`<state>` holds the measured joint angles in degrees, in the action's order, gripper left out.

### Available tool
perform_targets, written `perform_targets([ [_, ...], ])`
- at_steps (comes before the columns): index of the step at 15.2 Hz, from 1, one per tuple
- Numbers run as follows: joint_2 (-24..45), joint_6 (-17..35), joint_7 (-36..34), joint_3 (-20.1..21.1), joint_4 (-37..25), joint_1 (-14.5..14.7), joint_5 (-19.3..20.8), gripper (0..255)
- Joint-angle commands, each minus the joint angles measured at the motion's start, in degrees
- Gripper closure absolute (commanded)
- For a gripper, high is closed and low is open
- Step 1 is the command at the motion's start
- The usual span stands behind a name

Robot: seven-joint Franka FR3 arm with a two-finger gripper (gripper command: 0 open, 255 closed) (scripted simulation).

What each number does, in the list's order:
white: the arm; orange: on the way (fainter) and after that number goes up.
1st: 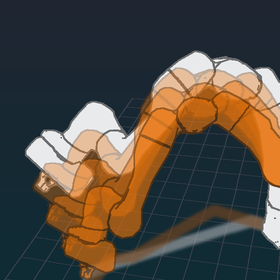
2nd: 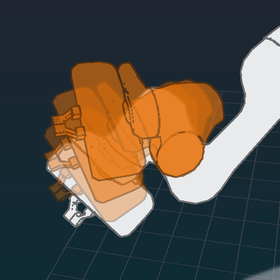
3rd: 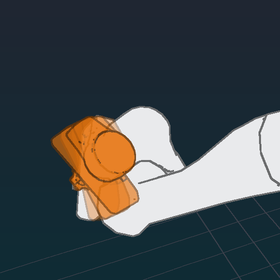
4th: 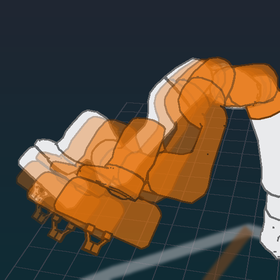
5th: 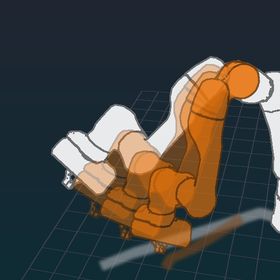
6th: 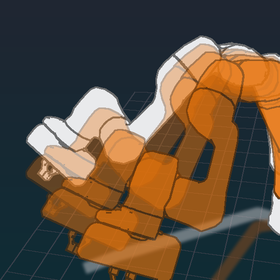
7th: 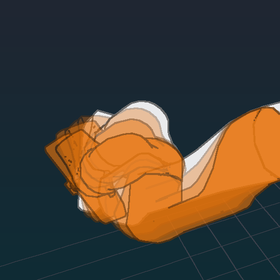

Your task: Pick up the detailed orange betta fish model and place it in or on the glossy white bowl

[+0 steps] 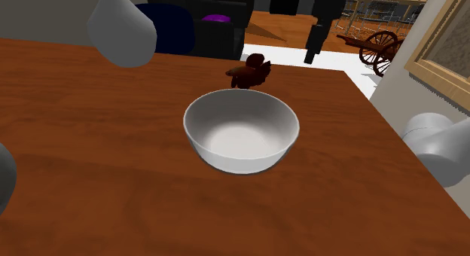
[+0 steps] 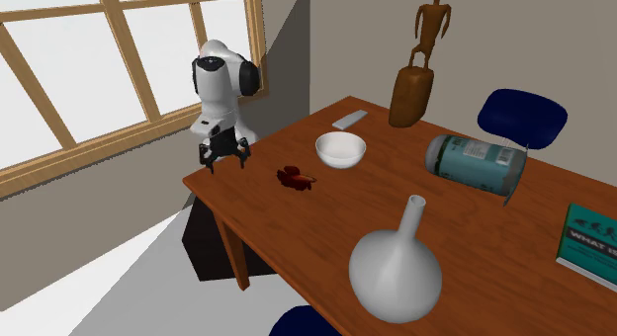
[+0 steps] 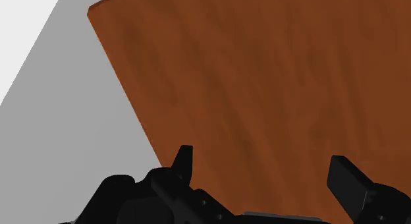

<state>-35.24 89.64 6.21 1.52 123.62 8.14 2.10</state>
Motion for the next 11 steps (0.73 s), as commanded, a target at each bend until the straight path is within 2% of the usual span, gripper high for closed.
perform_targets([
  [1,3.01,0.49,3.73,0.35,-2.94,2.00,-0.48,0],
  [11,15.86,1.20,20.76,3.73,-16.75,10.80,-3.15,0],
])
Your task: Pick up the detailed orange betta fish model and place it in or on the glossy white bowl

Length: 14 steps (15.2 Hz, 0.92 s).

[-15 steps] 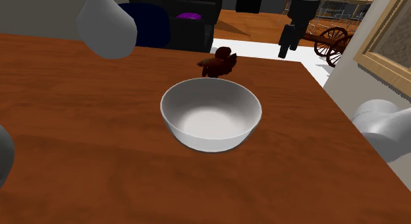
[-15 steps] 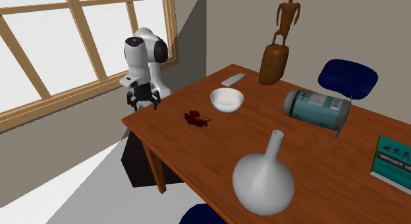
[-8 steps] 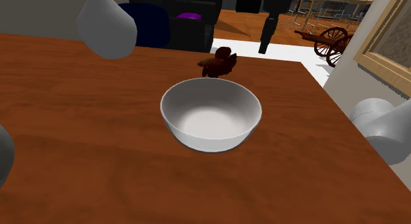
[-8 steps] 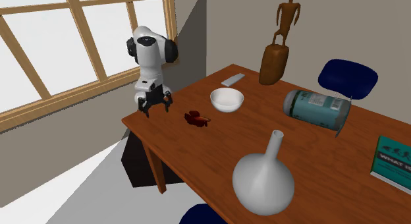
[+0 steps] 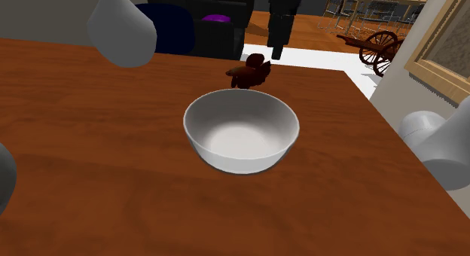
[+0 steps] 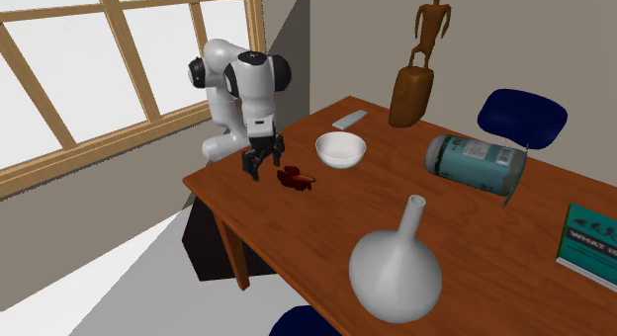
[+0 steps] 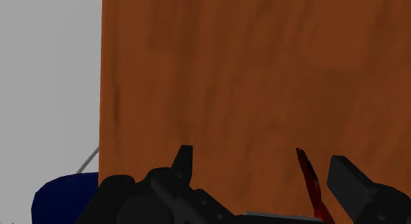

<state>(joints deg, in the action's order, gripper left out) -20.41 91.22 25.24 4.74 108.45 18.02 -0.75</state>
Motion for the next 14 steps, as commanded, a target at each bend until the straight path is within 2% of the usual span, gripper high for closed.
perform_targets([
  [1,2.08,-0.50,3.38,0.96,-2.90,1.73,-0.55,0],
  [6,6.37,-1.42,10.93,3.28,-8.77,5.36,-1.65,0],
  [14,5.17,4.56,11.09,3.35,-1.60,5.43,-1.83,0],
])
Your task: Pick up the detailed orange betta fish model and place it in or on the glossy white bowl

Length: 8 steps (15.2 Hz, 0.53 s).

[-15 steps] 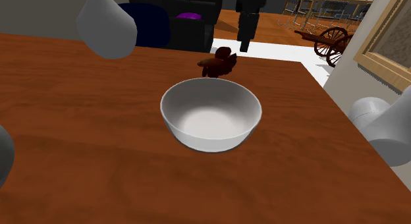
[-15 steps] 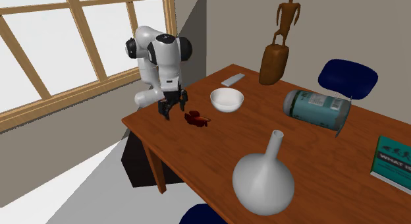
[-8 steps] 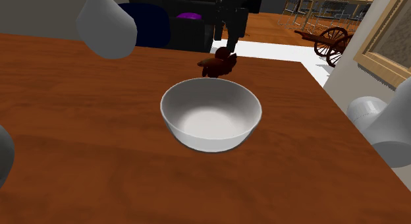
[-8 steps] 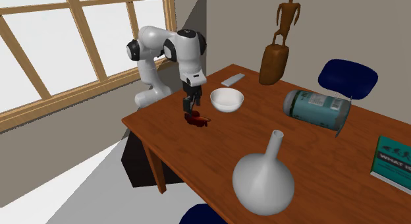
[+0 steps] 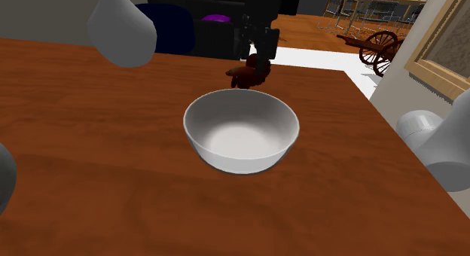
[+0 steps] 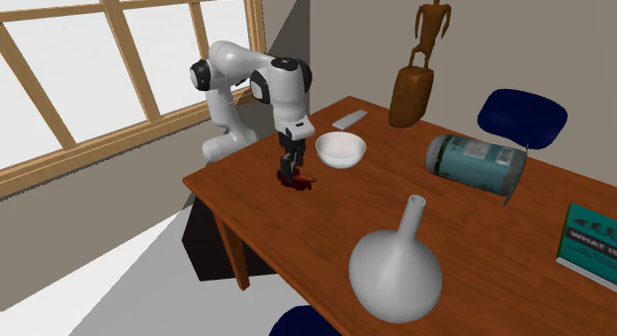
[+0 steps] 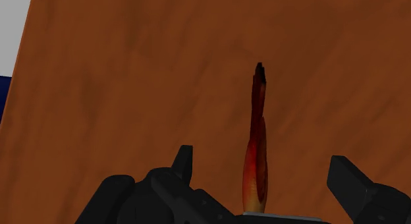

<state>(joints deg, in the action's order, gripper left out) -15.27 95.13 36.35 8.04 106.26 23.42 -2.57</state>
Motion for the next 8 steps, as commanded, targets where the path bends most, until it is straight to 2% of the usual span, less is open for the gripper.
perform_targets([
  [1,0.05,0.65,-0.03,0.05,0.58,0.03,-0.01,0],
  [7,0.05,0.63,-0.03,0.05,0.56,0.03,-0.01,0],
  [8,0.05,0.63,-0.03,0.05,0.56,0.03,-0.01,255],
])
